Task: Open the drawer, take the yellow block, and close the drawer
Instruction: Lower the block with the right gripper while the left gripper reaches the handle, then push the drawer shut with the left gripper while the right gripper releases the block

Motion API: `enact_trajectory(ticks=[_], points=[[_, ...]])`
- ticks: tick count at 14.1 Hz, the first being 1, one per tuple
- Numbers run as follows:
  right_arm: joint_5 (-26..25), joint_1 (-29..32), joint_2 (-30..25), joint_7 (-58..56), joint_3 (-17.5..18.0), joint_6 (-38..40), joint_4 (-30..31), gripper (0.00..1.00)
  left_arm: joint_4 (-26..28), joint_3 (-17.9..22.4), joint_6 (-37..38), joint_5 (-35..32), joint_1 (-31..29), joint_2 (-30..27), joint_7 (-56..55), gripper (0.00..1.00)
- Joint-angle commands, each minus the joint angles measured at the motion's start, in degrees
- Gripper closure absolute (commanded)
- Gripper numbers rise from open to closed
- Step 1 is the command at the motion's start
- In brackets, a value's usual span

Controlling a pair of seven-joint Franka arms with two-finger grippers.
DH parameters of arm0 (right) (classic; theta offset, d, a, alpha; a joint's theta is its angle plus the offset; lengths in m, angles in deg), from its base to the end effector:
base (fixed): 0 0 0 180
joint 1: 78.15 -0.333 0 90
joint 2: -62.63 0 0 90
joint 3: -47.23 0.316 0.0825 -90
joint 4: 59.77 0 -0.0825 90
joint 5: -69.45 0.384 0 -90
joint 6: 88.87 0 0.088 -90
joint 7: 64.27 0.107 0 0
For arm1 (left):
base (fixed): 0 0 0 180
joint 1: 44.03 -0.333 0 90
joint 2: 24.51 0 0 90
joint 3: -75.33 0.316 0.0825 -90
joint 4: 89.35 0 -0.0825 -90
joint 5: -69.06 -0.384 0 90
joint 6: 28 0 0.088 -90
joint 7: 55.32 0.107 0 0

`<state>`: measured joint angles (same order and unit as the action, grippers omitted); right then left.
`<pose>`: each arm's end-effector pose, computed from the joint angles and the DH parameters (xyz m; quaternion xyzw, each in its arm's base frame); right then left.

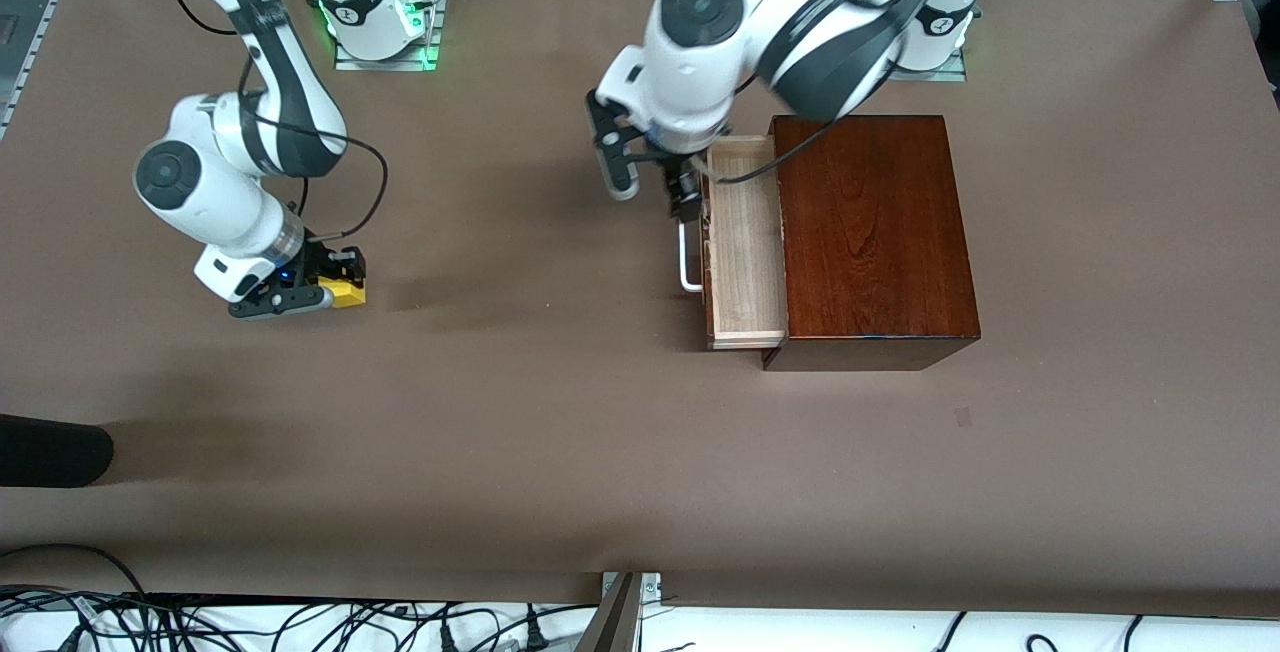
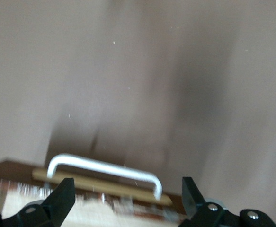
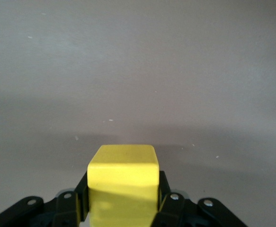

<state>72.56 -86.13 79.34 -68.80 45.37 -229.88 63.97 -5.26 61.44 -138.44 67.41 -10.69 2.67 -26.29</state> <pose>0.5638 0.0605 0.2623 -0.9973 -0.0726 -0.0049 0.0126 0.4900 -0.4874 0.4133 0.7907 -0.6107 -0.0070 0.0409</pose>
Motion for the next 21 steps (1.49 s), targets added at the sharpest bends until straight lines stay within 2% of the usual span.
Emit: enact_trajectory(ticks=[1,5,8,12,13,15,16,17,19,21], points=[[1.11,0.86,2.7,1.01,0.46,-3.29,0.1,1.0,-2.79,0.62,-3.45,-5.19,1.11,5.59,6.8,0.0],[1.11,0.95,5.17,1.01,0.46,-5.86,0.1,1.0,-2.35,0.88,-5.49,-7.05,0.32,9.99,14.11,0.0],[1.11,1.04,6.58,1.01,0.46,-7.25,0.45,1.0,-0.61,1.15,-4.7,-8.46,-1.69,10.53,15.0,0.0],[1.11,1.04,7.28,0.75,0.46,-8.84,1.33,1.0,-0.33,1.23,0.83,-8.46,-4.42,10.35,14.91,0.0],[1.11,1.04,7.54,0.4,0.46,-8.85,1.33,0.96,-0.59,1.41,3.28,-8.46,-4.51,10.18,14.83,0.0],[1.02,1.21,8.16,0.05,0.46,-9.63,1.33,0.81,-0.77,1.76,6.02,-8.46,-5.39,9.56,14.82,0.0],[0.94,1.21,8.25,-0.04,0.46,-9.64,1.33,0.47,-0.77,1.85,7.33,-8.55,-5.83,9.3,14.82,0.0],[1.02,1.21,8.25,-0.13,0.46,-9.64,1.24,0.0,-0.77,2.02,8.65,-9.24,-7.05,9.12,14.82,0.0],[0.94,1.21,7.03,-0.65,0.46,-9.2,0.2,0.0,-0.6,1.85,9.89,-10.83,-8.2,9.12,14.91,0.0],[0.67,1.39,3.44,-1.18,0.46,-5.44,-1.04,0.0,-0.68,1.94,10.68,-10.83,-8.29,9.03,14.83,0.0]])
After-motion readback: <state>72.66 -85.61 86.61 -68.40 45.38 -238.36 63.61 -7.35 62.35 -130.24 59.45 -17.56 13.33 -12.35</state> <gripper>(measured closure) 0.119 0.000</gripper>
